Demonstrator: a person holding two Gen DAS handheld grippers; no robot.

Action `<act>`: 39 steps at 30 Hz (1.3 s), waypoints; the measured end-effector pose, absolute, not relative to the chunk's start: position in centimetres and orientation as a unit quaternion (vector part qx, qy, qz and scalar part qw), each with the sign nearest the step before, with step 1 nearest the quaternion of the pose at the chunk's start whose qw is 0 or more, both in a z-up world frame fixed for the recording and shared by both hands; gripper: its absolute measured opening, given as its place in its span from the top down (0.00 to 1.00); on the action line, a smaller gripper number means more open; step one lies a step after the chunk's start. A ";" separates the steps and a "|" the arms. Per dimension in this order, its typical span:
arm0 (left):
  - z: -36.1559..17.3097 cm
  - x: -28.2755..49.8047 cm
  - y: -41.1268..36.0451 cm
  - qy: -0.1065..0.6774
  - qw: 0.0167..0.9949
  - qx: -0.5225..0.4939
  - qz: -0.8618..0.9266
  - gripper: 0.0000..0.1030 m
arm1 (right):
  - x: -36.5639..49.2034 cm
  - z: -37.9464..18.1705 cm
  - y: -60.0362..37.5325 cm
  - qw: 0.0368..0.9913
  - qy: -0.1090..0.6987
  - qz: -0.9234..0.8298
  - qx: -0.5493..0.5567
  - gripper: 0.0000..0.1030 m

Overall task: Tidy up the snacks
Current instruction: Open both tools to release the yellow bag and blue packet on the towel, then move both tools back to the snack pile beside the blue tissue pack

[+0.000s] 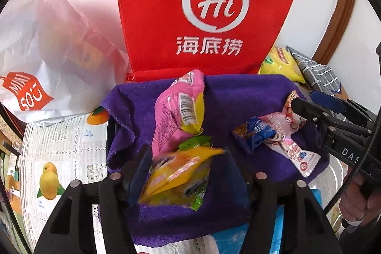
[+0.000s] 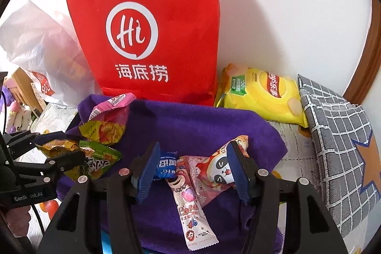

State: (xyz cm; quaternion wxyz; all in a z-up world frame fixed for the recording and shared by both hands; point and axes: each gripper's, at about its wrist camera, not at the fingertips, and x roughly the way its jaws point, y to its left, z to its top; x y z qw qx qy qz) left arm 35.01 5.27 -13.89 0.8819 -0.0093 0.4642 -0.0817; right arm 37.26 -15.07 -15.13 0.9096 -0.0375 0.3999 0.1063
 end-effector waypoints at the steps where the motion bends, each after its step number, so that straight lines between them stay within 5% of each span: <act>1: -13.7 34.9 5.3 0.462 0.883 -0.011 -0.083 0.36 | 37.2 -15.0 -15.1 0.910 0.398 0.105 -0.038 0.44; 39: -6.2 23.9 4.5 0.403 0.911 -0.001 -0.085 0.34 | 20.8 -11.7 -20.3 0.912 0.409 0.023 -0.030 0.38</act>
